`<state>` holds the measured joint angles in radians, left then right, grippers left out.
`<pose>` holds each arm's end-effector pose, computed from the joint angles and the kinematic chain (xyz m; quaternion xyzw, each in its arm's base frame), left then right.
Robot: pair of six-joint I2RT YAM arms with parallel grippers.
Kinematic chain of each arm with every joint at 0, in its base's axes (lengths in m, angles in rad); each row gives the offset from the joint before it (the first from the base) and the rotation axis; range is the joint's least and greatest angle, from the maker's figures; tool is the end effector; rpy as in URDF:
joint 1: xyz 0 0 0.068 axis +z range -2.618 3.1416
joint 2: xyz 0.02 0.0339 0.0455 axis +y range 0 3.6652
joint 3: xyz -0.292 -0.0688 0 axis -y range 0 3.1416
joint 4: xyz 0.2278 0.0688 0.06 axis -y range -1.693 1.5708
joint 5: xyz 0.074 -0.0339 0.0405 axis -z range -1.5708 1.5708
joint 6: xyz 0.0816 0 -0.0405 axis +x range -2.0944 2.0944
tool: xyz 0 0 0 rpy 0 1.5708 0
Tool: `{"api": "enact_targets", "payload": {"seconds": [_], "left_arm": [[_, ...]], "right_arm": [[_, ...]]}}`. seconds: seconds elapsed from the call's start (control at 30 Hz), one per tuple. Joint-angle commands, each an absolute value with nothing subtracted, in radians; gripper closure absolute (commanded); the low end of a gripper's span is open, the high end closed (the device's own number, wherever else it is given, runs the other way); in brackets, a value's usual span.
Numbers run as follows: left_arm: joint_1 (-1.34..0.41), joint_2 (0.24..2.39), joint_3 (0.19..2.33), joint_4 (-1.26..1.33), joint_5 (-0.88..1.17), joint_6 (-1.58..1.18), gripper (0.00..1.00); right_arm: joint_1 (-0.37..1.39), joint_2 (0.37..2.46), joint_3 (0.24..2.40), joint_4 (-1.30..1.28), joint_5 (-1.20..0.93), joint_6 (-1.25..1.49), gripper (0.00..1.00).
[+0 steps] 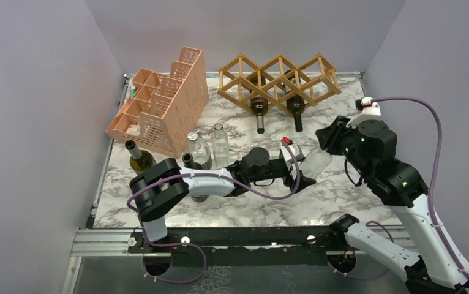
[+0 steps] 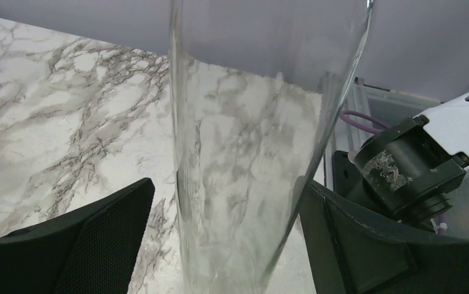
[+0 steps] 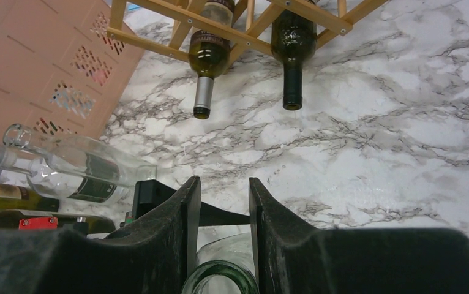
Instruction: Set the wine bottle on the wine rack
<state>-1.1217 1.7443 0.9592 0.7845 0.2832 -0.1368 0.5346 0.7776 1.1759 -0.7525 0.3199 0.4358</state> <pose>0.1645 -0.3939 0.2824 0.4190 0.5699 -0.4926 0.5070 0.1341 0.0496 0.4095 0.0509 0.8137 0.1475 0.5600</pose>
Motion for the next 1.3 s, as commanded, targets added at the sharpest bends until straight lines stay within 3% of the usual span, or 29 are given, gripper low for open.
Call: {"api": "enact_targets", "payload": {"seconds": [0.0, 0.1, 0.2, 0.23, 0.37, 0.5, 0.8, 1.27], "left_arm": [[-1.136, 1.771, 0.986, 0.9, 0.256, -0.141, 0.17], [-1.138, 1.771, 0.979, 0.93, 0.24, -0.117, 0.45], [-1.137, 1.757, 0.978, 0.93, 0.275, -0.065, 0.94], [-1.137, 1.749, 0.975, 0.93, 0.265, -0.047, 1.0], [-1.136, 1.717, 0.958, 0.93, 0.233, 0.08, 1.0], [-1.134, 1.681, 0.952, 0.913, 0.248, 0.29, 1.0], [-1.108, 1.619, 1.089, 0.616, 0.29, 0.938, 1.0], [-1.071, 1.589, 1.155, 0.551, 0.362, 1.286, 1.0]], "right_arm": [[0.533, 0.753, 1.22, -0.686, 0.273, 0.444, 0.99], [0.534, 0.746, 1.221, -0.699, 0.269, 0.446, 0.99], [0.534, 0.738, 1.223, -0.718, 0.248, 0.437, 0.99], [0.534, 0.738, 1.23, -0.728, 0.234, 0.425, 0.98], [0.534, 0.733, 1.267, -0.801, 0.213, 0.385, 0.57], [0.534, 0.719, 1.32, -0.868, 0.184, 0.337, 0.38], [0.533, 0.808, 1.564, -1.18, 0.18, 0.318, 0.37], [0.534, 0.754, 1.445, -1.181, 0.018, 0.314, 0.4]]}}
